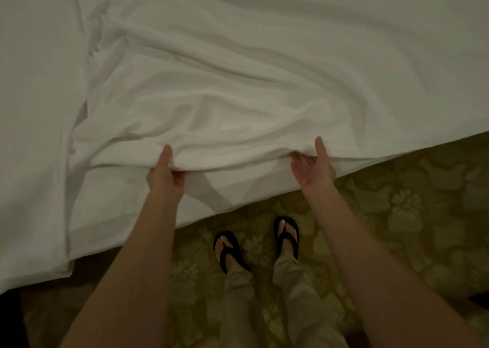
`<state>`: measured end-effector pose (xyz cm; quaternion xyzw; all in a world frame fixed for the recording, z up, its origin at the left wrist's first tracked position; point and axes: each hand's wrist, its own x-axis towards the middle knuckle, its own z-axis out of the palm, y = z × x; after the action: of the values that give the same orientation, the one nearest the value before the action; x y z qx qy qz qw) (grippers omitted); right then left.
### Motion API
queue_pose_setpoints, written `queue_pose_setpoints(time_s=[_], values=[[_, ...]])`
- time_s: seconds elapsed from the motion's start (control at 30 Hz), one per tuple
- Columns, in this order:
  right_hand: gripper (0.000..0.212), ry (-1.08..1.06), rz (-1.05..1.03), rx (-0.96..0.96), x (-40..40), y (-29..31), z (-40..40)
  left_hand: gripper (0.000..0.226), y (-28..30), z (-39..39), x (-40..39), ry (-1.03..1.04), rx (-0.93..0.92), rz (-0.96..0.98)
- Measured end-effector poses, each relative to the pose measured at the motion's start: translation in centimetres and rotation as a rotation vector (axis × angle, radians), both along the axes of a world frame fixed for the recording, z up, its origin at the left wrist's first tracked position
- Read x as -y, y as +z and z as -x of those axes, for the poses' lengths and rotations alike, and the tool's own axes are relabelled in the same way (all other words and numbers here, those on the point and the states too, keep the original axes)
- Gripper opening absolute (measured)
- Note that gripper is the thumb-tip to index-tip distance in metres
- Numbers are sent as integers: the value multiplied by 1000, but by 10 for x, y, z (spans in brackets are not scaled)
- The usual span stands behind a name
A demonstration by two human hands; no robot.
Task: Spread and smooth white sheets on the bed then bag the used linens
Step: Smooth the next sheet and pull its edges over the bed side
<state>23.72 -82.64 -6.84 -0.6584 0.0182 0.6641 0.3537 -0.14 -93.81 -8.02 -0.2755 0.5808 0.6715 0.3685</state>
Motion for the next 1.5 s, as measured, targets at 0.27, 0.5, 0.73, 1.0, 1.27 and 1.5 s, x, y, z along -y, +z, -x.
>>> queue_pose_setpoints(time_s=[0.27, 0.5, 0.73, 1.0, 1.27, 1.5], values=[[35, 11, 17, 8, -4, -7, -39, 12, 4, -23, 32, -39, -22, 90], [44, -145, -73, -57, -44, -4, -47, 29, 6, -66, -16, -120, 39, 31], [17, -12, 38, -111, -27, -16, -75, 5, 6, -73, 14, -155, 48, 107], [44, -112, -34, 46, -73, -15, -114, 8, 3, -113, -16, -72, 73, 123], [56, -59, 34, -154, -43, -12, -69, 13, 17, -83, -3, -36, 117, 89], [45, 40, 188, -256, 29, -7, 35, 30, 16, -63, 0, 117, 121, -41]])
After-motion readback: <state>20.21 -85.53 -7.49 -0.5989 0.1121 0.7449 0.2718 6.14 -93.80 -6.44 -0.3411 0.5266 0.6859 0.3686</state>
